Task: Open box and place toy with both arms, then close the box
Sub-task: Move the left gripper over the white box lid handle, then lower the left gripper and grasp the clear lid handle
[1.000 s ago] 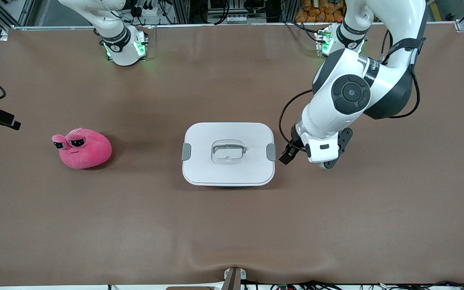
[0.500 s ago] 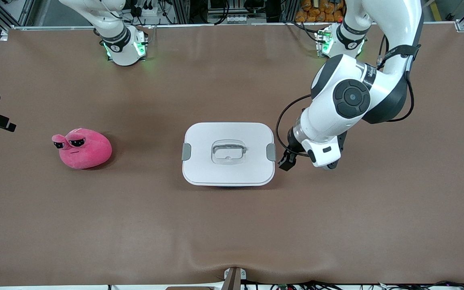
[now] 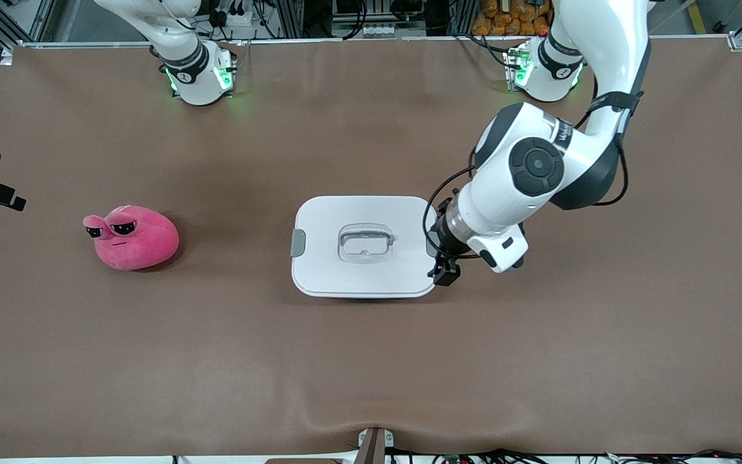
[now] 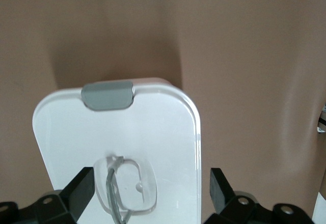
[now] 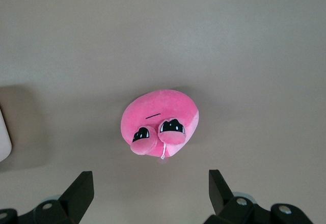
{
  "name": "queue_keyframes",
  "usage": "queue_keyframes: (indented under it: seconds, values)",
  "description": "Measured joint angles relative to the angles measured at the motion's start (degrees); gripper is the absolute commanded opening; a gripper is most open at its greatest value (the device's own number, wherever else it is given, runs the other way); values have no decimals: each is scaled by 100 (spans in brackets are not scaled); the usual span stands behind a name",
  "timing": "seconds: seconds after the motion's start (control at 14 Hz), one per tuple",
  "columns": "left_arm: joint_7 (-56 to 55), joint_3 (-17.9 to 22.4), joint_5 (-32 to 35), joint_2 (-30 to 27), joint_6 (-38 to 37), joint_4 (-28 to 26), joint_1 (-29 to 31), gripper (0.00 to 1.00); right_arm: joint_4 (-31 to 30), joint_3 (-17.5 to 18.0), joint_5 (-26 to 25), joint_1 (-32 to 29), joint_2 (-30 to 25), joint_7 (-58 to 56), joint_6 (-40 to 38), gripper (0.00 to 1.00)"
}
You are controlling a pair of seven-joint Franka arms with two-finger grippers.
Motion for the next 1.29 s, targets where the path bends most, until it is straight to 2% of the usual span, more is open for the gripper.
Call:
queue_keyframes:
  seconds: [0.21, 0.64, 1.29]
  values:
    - [-604, 1, 0, 194, 267, 131, -248, 100, -4, -5, 0, -22, 2, 0, 0, 100]
    - [-1141, 87, 0, 651, 468, 413, -636, 100, -21, -4, 0, -43, 9, 1, 0, 100]
    - [-1426, 108, 0, 798, 332, 492, -1130, 100, -32, 107, 5, 25, 10, 7, -46, 100]
